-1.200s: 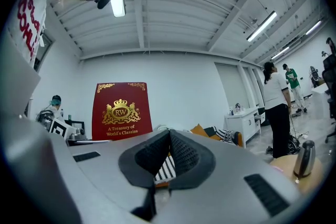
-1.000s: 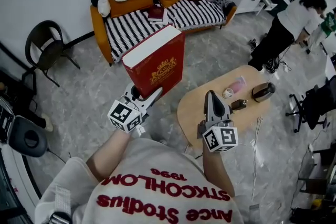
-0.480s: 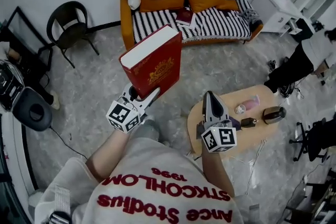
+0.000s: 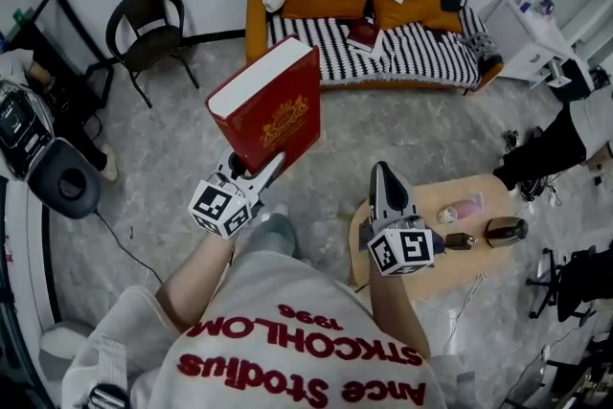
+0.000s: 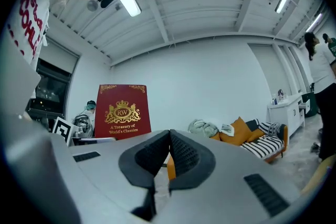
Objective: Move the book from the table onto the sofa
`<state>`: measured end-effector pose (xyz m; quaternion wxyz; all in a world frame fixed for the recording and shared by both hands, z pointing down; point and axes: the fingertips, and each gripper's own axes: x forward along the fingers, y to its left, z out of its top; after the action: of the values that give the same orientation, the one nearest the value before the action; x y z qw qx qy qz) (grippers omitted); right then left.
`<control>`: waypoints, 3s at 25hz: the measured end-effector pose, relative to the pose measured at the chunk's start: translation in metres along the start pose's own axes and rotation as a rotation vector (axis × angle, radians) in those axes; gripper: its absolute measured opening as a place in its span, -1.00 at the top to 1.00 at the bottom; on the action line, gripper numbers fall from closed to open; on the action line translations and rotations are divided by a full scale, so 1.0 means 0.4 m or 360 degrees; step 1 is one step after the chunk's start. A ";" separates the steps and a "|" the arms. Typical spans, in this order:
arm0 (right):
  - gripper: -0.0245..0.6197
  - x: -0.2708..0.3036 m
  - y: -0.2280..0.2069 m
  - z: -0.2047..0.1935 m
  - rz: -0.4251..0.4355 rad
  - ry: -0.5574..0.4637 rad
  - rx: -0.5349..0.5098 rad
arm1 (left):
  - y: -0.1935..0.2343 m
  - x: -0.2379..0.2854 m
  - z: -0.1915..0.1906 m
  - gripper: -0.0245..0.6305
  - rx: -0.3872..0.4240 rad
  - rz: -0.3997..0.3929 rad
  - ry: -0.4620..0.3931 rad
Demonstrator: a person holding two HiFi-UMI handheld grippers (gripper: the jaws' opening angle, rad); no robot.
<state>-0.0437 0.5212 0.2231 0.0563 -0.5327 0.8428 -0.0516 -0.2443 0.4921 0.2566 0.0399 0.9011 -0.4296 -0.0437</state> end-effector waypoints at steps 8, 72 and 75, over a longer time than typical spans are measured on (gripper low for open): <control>0.84 0.065 0.010 -0.010 -0.0020 0.0012 -0.0002 | 0.087 0.025 -0.004 0.20 -0.0012 0.0017 -0.0002; 0.84 0.867 -0.230 0.006 -0.0201 0.0022 0.0021 | 0.731 0.580 0.025 0.20 -0.0084 -0.0071 0.0041; 0.84 0.894 -0.253 0.001 -0.0195 0.0018 0.0028 | 0.750 0.604 0.018 0.20 -0.0073 -0.0041 0.0038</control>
<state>-0.1060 0.1547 0.2232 0.0529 -0.5826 0.8084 -0.0654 -0.3248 0.1156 0.2716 0.0650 0.9058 -0.4164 -0.0431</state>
